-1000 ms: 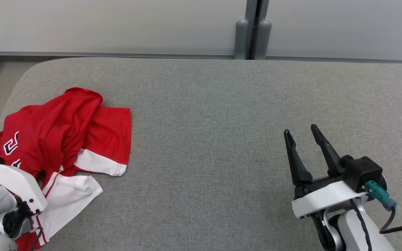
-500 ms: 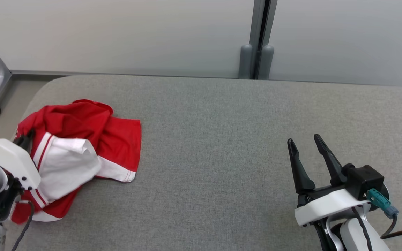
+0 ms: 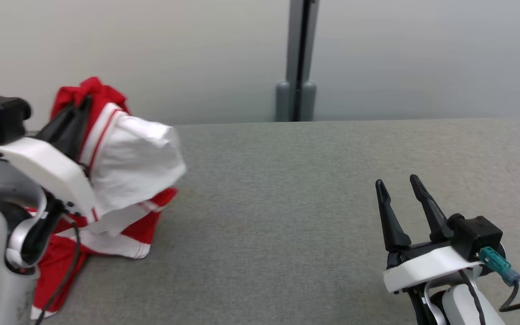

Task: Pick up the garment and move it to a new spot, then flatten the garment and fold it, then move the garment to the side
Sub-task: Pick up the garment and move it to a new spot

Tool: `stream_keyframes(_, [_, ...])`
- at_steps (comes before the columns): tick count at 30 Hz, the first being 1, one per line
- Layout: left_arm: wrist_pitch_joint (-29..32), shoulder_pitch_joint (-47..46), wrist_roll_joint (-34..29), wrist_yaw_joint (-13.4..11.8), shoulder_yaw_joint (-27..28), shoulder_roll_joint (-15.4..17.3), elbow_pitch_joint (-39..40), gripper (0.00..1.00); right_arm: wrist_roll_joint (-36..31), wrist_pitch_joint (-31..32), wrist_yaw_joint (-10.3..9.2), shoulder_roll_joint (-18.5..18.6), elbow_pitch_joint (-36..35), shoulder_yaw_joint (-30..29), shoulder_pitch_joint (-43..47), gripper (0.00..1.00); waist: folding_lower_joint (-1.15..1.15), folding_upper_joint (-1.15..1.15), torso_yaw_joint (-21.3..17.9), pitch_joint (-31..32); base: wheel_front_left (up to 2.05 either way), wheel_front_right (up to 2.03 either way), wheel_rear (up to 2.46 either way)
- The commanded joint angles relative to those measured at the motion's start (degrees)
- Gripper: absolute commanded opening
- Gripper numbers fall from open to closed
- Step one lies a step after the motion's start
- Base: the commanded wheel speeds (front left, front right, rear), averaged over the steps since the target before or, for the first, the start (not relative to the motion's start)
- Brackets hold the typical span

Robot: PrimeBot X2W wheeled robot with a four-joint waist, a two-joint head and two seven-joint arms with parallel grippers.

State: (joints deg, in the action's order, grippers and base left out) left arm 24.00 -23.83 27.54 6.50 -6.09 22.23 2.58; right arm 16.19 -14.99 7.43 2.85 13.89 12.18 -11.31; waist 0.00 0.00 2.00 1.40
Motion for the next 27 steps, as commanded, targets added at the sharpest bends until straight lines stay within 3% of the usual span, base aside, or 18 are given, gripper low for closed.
stream_keyframes(1, [0.20, -0.81, 0.24, 0.08, -0.63, -0.38, 0.71, 0.00, 0.41, -0.29, 0.11, 0.27, -0.16, -0.25, -0.03, 1.00, 0.00, 0.00, -2.17, 0.33, 0.00, 0.00, 0.00])
stream_keyframes(11, [1.07, -4.28, 6.21, 0.81, -9.29, -6.89, 7.99, 0.00, 0.33, -0.28, 0.11, 0.21, -0.82, -1.86, 0.01, 1.00, 0.00, 0.00, -11.94, -0.21, 0.00, 0.00, 0.00])
stream_keyframes(15, [1.10, -1.60, 7.59, 0.67, -11.00, -8.08, 6.45, 0.00, -0.26, -0.28, 0.11, 0.16, -0.90, -2.98, 0.38, 1.00, 0.00, 0.00, -14.11, -0.93, 0.00, 0.00, 0.00])
stream_keyframes(21, [-3.66, 4.90, 9.28, 0.88, -13.24, -8.59, -4.53, 0.00, -0.24, -0.29, 0.11, 0.17, -0.59, -3.00, 0.60, 1.00, 0.00, 0.00, -15.28, -2.19, 0.00, 0.00, 0.00])
stream_keyframes(27, [-13.26, 7.38, 5.48, 0.97, -19.61, -6.33, -20.85, 0.00, -0.42, -0.28, 0.11, 0.22, -0.01, -2.18, -0.40, 1.00, 0.00, 0.00, -15.59, -2.82, 0.00, 0.00, 0.00])
